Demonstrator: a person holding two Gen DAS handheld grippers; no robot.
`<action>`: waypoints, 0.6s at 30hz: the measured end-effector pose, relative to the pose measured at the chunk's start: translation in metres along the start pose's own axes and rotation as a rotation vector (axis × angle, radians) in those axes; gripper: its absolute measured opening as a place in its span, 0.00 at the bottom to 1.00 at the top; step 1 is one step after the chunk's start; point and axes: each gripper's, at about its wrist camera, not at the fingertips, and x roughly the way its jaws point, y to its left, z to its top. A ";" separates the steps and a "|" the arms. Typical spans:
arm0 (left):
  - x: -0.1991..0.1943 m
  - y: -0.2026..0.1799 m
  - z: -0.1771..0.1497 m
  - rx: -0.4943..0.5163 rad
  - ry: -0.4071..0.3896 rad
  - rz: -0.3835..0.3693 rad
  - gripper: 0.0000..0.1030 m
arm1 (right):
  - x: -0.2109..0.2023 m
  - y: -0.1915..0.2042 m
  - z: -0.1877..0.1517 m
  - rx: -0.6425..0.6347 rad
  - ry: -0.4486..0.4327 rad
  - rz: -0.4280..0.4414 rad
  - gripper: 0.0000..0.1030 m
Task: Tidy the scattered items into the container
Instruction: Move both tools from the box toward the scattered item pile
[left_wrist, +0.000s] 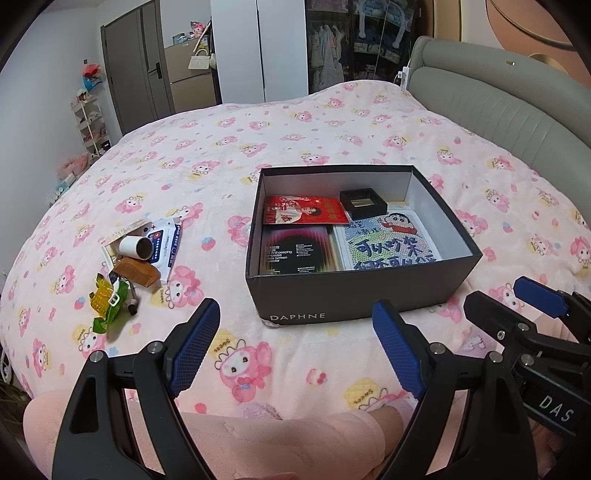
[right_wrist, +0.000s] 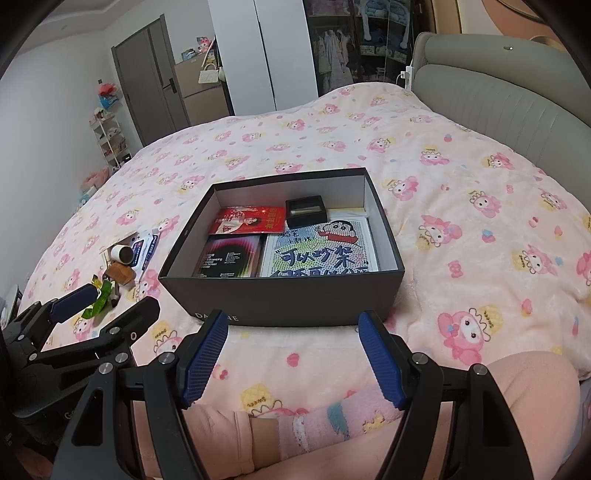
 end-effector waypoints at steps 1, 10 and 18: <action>0.001 0.000 0.000 0.000 0.006 0.003 0.83 | 0.001 0.000 0.000 -0.002 0.007 0.002 0.69; -0.005 0.009 0.005 0.002 0.010 0.033 0.84 | 0.001 0.012 0.004 -0.028 0.045 0.014 0.69; 0.011 0.015 0.003 -0.020 0.048 0.030 0.84 | 0.010 0.018 0.006 -0.054 0.042 0.019 0.69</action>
